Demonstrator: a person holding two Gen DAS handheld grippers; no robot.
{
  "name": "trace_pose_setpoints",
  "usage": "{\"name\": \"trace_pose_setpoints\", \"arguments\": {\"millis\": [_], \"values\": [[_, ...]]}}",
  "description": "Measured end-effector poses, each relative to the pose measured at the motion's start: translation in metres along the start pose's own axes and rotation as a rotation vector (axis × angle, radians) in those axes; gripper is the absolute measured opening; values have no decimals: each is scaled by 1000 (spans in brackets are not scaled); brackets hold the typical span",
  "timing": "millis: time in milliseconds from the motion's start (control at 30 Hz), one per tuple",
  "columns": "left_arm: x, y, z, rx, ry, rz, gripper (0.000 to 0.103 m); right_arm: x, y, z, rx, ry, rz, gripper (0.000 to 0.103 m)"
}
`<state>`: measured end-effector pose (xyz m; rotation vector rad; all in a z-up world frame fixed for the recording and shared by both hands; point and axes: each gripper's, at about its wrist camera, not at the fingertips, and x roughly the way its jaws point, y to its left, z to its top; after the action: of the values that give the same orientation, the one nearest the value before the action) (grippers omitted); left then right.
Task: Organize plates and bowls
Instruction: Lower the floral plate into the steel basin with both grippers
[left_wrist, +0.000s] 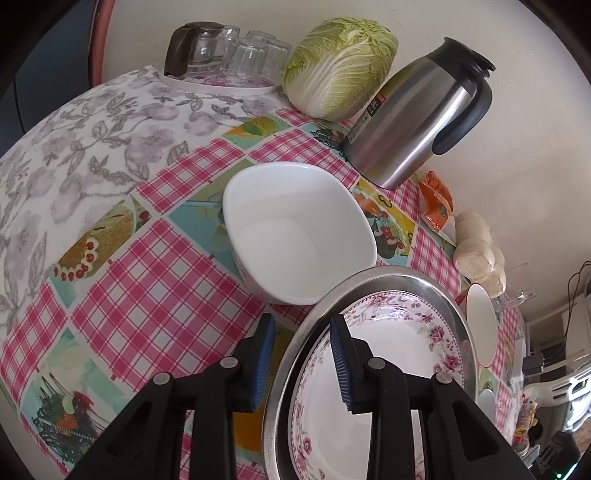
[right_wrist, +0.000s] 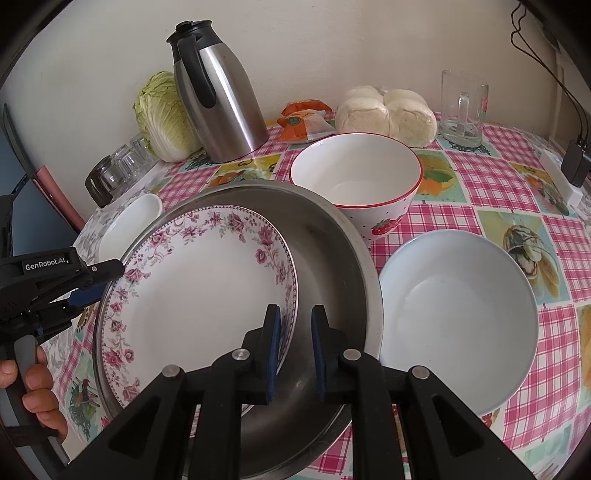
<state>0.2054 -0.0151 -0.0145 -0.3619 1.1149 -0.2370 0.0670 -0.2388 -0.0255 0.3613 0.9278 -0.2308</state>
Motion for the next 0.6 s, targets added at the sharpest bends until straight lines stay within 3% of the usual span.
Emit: {"name": "trace_pose_setpoints", "arguments": {"millis": [67,600], "values": [[0,2,0,-19,2,-2,41,0,-1,0,1,1,3,16],[-2,6,1,-56,-6,7,44,-2,-2,2,-3,8,-23,16]]}}
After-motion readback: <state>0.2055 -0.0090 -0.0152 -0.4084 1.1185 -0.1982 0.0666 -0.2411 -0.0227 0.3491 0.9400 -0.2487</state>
